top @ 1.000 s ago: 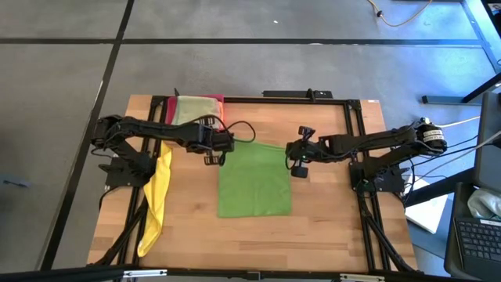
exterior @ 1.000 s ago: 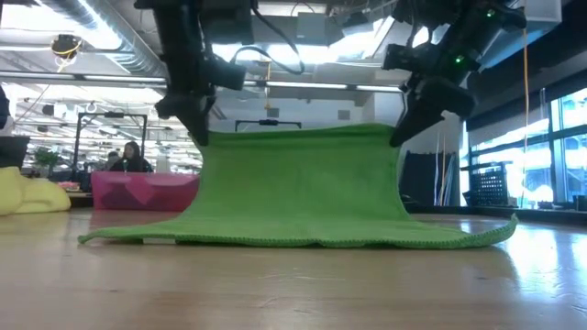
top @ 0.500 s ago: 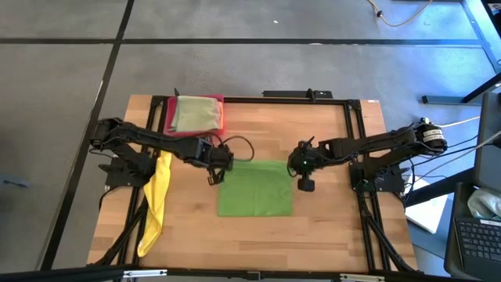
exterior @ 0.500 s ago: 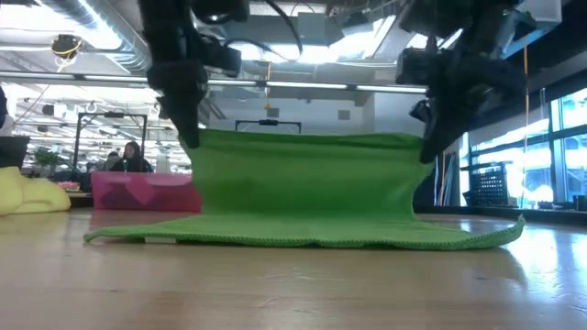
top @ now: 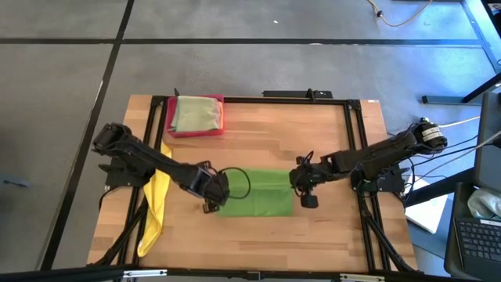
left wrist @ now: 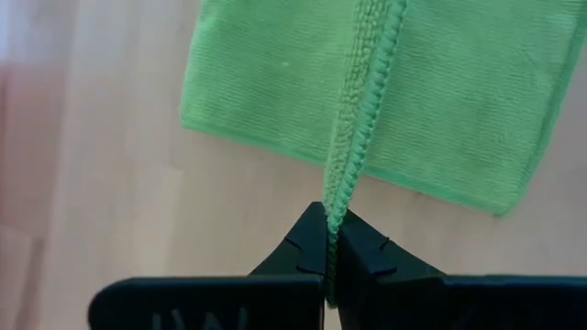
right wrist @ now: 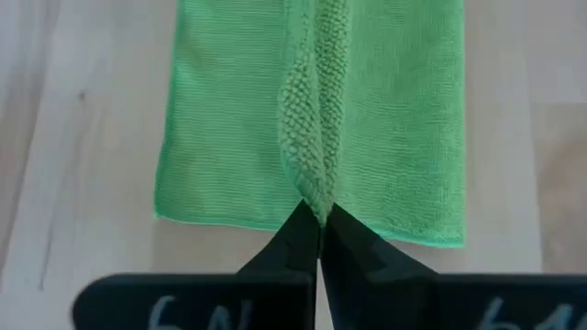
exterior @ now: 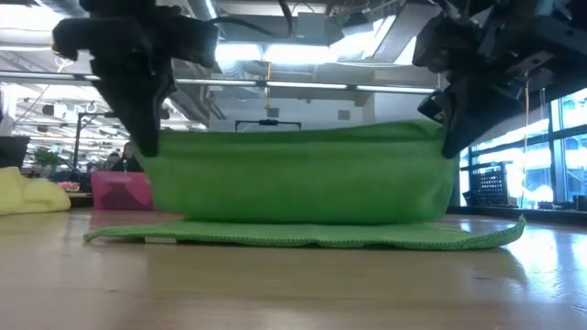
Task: Fold microfiber towels
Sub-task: Fold the green microfiber towel
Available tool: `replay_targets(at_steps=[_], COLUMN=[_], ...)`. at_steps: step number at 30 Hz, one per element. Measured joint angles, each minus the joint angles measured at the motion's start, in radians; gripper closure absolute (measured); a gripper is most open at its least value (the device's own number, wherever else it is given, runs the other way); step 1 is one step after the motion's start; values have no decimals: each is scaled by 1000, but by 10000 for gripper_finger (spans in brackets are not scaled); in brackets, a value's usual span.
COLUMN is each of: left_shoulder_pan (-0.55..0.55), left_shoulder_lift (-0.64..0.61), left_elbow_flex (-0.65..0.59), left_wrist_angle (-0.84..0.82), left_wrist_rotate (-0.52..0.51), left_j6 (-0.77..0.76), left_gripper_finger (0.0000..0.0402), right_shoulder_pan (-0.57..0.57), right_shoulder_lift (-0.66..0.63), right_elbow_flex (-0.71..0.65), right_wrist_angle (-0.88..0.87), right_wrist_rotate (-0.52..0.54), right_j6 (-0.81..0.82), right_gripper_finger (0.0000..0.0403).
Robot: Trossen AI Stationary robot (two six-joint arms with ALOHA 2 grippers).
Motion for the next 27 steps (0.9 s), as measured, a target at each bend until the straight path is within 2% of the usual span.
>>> replay_targets(at_steps=[11,18,27], left_shoulder_pan=[-46,-46,-46], left_shoulder_lift=[107,112,112], left_elbow_flex=[0,0,0], left_wrist_angle=[103,116,188], left_wrist_rotate=[65,71,129], left_j6=[-14,-9,-6], left_gripper_finger=[401,401,401], right_shoulder_pan=[52,59,58], right_shoulder_lift=[0,0,0], right_elbow_flex=[-74,-76,-76], right_wrist_angle=[90,100,101], right_wrist_rotate=[0,0,0], right_j6=[83,124,136], right_gripper_finger=[390,363,322])
